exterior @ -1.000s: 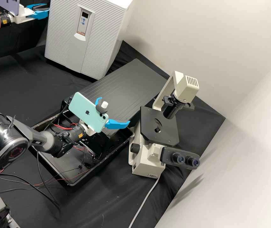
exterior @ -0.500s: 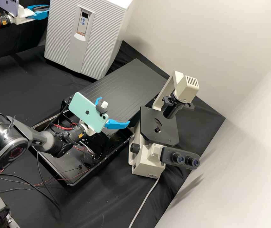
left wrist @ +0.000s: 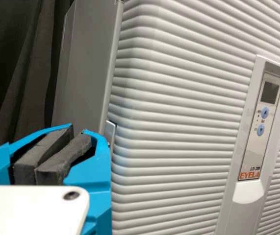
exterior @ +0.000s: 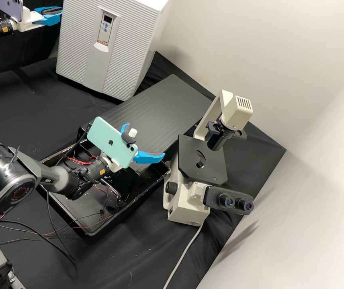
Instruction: Open the incubator door
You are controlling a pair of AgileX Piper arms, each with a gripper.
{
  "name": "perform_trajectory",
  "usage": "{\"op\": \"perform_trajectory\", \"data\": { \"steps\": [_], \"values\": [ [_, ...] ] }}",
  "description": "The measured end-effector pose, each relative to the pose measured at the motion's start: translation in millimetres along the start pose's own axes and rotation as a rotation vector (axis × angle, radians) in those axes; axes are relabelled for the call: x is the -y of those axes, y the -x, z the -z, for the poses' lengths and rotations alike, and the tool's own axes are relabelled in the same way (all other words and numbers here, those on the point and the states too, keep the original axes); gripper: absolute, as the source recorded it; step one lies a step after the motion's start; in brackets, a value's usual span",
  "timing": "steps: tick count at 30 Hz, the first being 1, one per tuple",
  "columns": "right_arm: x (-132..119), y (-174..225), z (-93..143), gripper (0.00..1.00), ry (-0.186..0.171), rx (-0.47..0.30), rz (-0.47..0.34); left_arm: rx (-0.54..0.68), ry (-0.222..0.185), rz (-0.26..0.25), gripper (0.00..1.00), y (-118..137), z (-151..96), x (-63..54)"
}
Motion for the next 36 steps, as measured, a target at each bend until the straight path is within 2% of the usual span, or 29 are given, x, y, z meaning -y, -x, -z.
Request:
{"op": "perform_trajectory", "data": {
  "steps": [9,21,24,36],
  "values": [
    [0.0,0.0,0.0,1.0,0.0,0.0,0.0,-0.002,0.002,0.004,0.0,1.1,0.0,0.9],
    [0.0,0.0,0.0,1.0,0.0,0.0,0.0,-0.001,-0.022,0.002,0.0,1.2,-0.6,-0.1],
    [0.0,0.0,0.0,1.0,0.0,0.0,0.0,0.0,-0.039,0.003,0.0,1.2,-0.7,-0.1],
    [0.0,0.0,0.0,1.0,0.0,0.0,0.0,0.003,-0.041,0.002,0.0,1.2,-2.1,-0.3]
  ]
}}
